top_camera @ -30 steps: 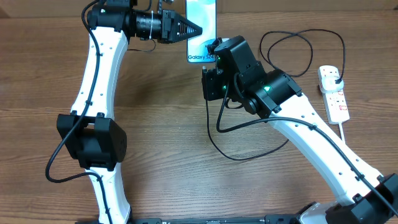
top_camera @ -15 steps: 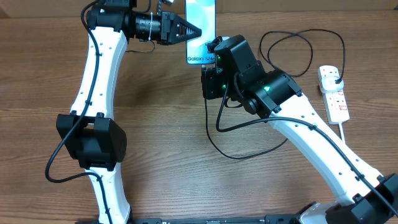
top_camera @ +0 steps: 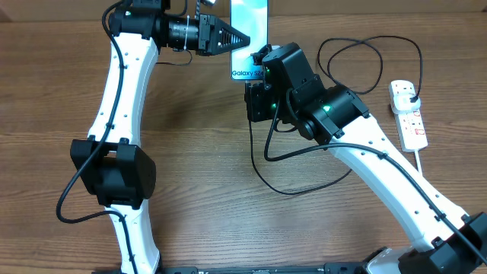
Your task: Plug charger to phone and switch on socket
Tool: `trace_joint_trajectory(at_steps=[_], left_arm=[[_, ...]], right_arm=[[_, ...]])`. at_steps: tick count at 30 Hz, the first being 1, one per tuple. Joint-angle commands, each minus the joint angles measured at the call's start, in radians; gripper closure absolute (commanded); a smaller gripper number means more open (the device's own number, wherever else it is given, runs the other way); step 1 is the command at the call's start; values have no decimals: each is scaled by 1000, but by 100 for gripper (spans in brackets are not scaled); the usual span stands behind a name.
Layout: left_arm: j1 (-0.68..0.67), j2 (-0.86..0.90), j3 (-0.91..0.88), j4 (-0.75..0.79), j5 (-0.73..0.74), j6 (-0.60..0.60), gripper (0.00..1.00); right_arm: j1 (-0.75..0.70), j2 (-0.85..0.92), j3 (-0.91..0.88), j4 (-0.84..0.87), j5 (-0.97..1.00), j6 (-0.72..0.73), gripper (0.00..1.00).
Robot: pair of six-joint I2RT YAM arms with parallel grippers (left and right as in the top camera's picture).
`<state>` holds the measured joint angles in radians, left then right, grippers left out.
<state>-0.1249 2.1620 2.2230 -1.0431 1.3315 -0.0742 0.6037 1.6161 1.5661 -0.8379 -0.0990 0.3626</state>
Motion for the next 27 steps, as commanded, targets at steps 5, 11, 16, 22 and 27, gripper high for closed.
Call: trace_joint_trajectory(at_steps=[5, 11, 16, 22, 27], left_arm=[[-6, -11, 12, 9, -38, 23, 96], [-6, -11, 12, 23, -29, 22, 96], [-6, -11, 12, 23, -3, 23, 96], [-7, -11, 12, 23, 4, 22, 96], [-6, -11, 12, 23, 4, 22, 96]], right_arm=[[-3, -1, 13, -10, -8, 1, 96], [-3, -1, 13, -5, -10, 1, 96], [-3, -1, 13, 0, -10, 1, 96], [-3, -1, 13, 8, -10, 1, 96], [-3, -1, 13, 7, -10, 1, 96]])
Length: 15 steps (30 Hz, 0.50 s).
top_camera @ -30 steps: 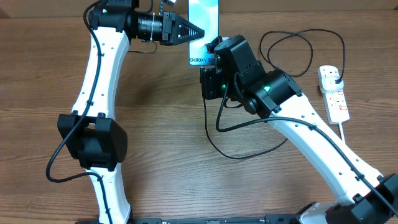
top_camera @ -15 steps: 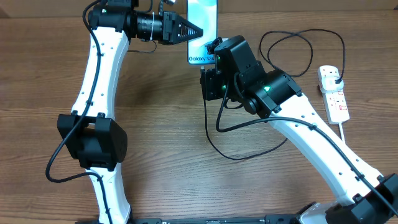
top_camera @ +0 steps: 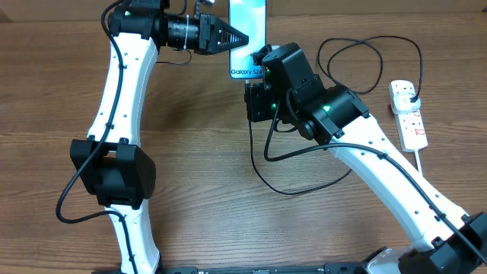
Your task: Plug charger to phone and switch on socket
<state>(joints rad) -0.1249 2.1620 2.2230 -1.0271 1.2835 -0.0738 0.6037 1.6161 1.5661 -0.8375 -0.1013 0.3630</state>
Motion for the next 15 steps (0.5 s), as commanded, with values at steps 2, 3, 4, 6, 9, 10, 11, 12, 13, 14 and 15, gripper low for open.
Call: trace_joint_trajectory(at_steps=[2, 3, 4, 6, 9, 10, 11, 12, 13, 14, 15], left_arm=[[-6, -11, 12, 7, 52, 22, 96], [-7, -11, 12, 6, 53, 22, 96], [-7, -11, 12, 6, 53, 22, 96], [-7, -11, 12, 5, 53, 21, 96], [-7, -11, 12, 2, 53, 21, 96], [-7, -11, 12, 1, 54, 21, 96], [-7, -11, 12, 0, 53, 21, 96], [-7, -11, 12, -1, 53, 21, 96], [-6, -11, 12, -1, 54, 21, 96], [-6, -11, 12, -1, 54, 21, 96], [-6, -11, 12, -1, 58, 21, 96]], right_arm=[[-3, -1, 13, 7, -8, 1, 96], [-3, -1, 13, 8, -8, 1, 96], [-3, -1, 13, 10, -8, 1, 96], [-3, -1, 13, 16, -8, 1, 96], [-3, -1, 13, 18, -8, 1, 96], [-3, -1, 13, 19, -8, 1, 96], [-3, -1, 13, 19, -8, 1, 96], [-3, -1, 13, 19, -8, 1, 96], [-3, -1, 13, 18, -8, 1, 96], [-3, -1, 13, 18, -7, 1, 96], [-3, -1, 13, 18, -7, 1, 96]])
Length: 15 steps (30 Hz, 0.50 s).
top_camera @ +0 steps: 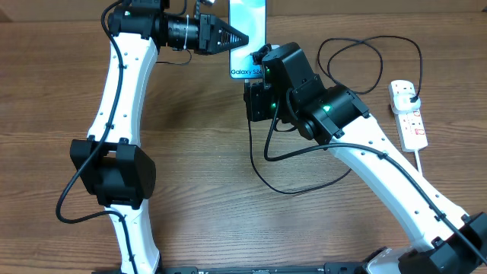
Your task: Plug charger to phone and switch on socket
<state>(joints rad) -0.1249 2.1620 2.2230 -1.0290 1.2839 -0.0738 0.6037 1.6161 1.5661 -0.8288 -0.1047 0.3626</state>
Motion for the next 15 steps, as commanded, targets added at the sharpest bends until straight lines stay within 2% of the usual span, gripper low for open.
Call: trace_joint_trajectory(at_steps=[1, 11, 15], left_arm=[[-6, -11, 12, 2, 68, 21, 96], [-6, -11, 12, 9, 89, 23, 96], [-6, -11, 12, 9, 56, 23, 96]], right_arm=[[-3, -1, 13, 9, -4, 2, 96], [-3, -1, 13, -2, -1, 2, 96], [-3, -1, 13, -2, -1, 2, 96]])
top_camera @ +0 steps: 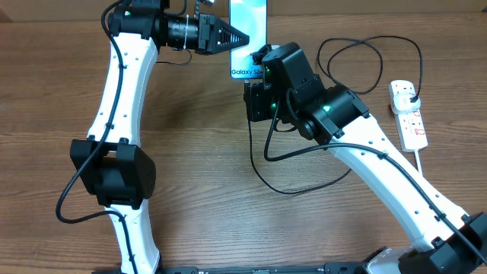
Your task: Plug charger to phone and switch on socket
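The phone [249, 30] lies screen up at the far middle of the table, with a "Galaxy S24" label at its near end. My left gripper [245, 38] reaches in from the left; its fingers taper to a shut point against the phone's left edge. My right gripper [257, 67] is at the phone's near end, and its fingers are hidden under its own wrist. The black charger cable [259, 164] comes out from under that wrist, loops over the table and runs to the white socket strip [411, 122] at the right, where a white plug [405, 93] sits.
Cable loops lie in front of the right arm [304, 190] and behind it [365, 53]. The left arm's base [114, 175] stands at the near left. The strip's white lead [420, 164] trails toward the near right.
At the oldest moment my left gripper was against the phone's left edge and my right gripper at its near end. The phone's near end and my right wrist then shifted a hair to the far left. Both have kept those places since.
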Tool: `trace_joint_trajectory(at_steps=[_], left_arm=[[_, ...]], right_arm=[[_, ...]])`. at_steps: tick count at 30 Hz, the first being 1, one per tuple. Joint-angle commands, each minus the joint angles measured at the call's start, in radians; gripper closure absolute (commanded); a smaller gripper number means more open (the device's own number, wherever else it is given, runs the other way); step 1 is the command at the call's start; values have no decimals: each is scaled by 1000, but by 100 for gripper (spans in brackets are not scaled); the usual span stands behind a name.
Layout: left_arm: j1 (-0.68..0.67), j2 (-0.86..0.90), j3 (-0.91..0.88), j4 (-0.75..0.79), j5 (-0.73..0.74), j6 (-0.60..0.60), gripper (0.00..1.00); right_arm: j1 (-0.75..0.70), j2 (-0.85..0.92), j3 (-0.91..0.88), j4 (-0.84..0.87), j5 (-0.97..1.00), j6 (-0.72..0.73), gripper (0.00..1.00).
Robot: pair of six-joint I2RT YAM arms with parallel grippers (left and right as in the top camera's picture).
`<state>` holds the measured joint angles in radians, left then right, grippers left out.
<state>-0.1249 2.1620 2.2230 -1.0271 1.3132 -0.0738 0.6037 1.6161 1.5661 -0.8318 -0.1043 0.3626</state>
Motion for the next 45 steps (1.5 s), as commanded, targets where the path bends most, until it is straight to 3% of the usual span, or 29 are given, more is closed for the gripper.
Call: trace_joint_trajectory(at_steps=[1, 45], left_arm=[[-6, -11, 12, 7, 20, 23, 96], [-6, -11, 12, -11, 23, 25, 96]], right_arm=[[-3, -1, 13, 1, -2, 2, 96], [-3, -1, 13, 46, 18, 12, 96]])
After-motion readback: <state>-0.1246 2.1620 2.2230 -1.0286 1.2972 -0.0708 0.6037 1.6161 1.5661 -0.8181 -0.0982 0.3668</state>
